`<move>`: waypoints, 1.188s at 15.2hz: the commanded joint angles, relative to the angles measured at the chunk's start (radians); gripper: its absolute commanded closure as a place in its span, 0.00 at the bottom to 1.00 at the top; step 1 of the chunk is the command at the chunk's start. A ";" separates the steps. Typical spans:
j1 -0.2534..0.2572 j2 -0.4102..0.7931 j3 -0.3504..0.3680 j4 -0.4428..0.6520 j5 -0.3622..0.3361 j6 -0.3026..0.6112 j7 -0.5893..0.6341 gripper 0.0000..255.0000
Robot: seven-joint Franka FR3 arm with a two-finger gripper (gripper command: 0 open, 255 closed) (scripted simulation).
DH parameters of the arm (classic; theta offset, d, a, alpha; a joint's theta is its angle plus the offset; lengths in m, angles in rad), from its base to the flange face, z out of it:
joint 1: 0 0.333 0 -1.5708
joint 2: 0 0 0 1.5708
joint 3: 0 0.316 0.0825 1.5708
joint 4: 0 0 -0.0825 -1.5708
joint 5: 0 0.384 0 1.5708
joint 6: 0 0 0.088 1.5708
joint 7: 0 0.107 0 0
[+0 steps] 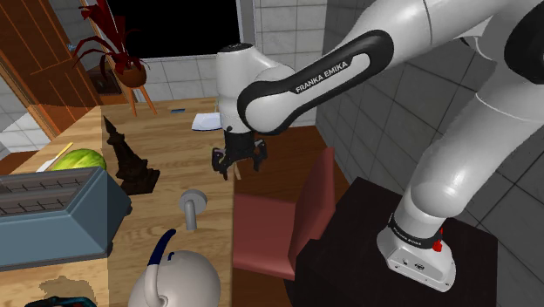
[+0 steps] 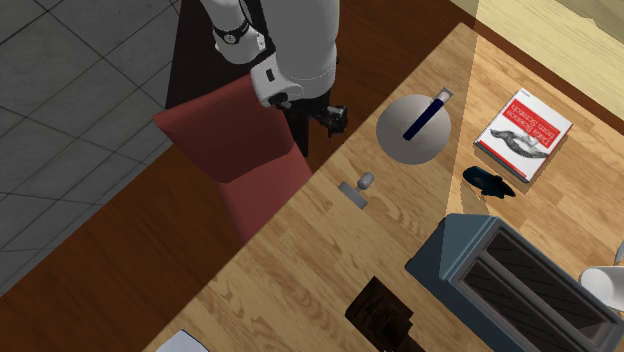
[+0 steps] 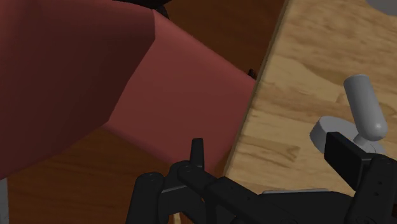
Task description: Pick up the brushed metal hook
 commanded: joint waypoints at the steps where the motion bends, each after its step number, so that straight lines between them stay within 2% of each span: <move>1: -0.005 0.094 0.031 0.051 -0.049 0.046 0.079 0.00; 6: 0.024 0.307 0.058 0.197 -0.196 0.103 0.271 0.00; 13: 0.149 0.596 0.004 0.471 -0.373 0.111 0.482 0.00; 18: 0.159 0.623 -0.010 0.454 -0.393 0.153 0.495 0.00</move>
